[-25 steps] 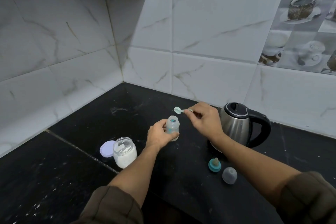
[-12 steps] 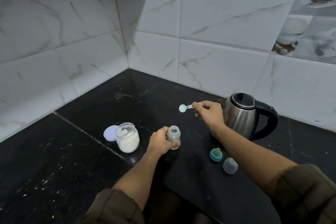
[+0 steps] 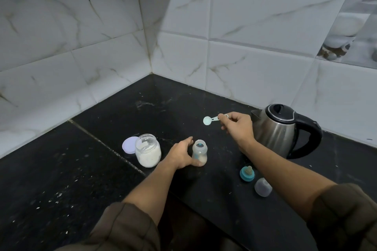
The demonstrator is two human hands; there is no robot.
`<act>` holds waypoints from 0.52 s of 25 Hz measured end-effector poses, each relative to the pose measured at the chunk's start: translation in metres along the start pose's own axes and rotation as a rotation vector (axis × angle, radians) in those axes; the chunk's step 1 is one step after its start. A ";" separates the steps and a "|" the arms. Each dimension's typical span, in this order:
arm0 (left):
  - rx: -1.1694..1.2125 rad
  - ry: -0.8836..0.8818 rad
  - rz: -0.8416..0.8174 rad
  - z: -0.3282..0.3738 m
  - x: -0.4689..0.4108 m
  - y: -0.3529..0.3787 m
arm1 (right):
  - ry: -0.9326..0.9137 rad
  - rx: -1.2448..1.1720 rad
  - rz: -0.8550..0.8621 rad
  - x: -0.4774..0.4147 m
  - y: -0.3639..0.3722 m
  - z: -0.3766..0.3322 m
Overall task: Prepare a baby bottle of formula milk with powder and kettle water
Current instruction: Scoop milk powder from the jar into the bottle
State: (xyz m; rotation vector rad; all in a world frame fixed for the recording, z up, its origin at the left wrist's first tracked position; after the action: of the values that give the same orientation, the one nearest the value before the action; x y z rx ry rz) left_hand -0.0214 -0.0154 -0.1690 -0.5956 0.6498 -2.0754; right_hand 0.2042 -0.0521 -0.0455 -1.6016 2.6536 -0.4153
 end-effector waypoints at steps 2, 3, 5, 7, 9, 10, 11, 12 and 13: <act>-0.087 0.004 -0.009 0.008 -0.003 -0.022 | -0.016 -0.018 0.012 0.001 0.006 -0.010; -0.135 0.011 0.028 0.012 -0.005 -0.039 | -0.026 -0.025 0.018 0.002 0.010 -0.018; -0.197 0.017 0.165 0.020 -0.001 -0.085 | -0.046 -0.040 0.010 0.005 0.024 -0.032; -0.190 -0.001 0.343 0.025 0.015 -0.134 | -0.055 -0.049 -0.026 0.008 0.044 -0.044; -0.159 -0.036 0.529 0.022 0.042 -0.179 | -0.066 -0.013 -0.093 0.013 0.072 -0.053; -0.149 -0.059 0.612 0.016 0.057 -0.197 | -0.077 0.033 -0.129 0.017 0.088 -0.057; -0.138 -0.084 0.682 0.007 0.073 -0.212 | -0.096 0.093 -0.160 0.022 0.104 -0.060; -0.130 -0.109 0.737 -0.003 0.088 -0.223 | -0.119 0.158 -0.191 0.028 0.121 -0.062; -0.128 -0.134 0.774 -0.014 0.101 -0.231 | -0.137 0.221 -0.224 0.033 0.138 -0.063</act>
State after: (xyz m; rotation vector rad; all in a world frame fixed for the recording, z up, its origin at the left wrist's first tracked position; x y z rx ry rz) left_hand -0.2185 0.0178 -0.0145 -0.4496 0.7848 -1.2709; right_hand 0.0592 -0.0057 -0.0126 -1.7885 2.2496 -0.5593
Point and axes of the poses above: each hand's wrist, its own x-axis away from the middle knuckle, its own y-axis out of the palm, z = x × y, the point moved 10 cm from there along -x, towards the middle knuckle, and after that the axes turned 12 degrees about y, right-handed, at the moved point
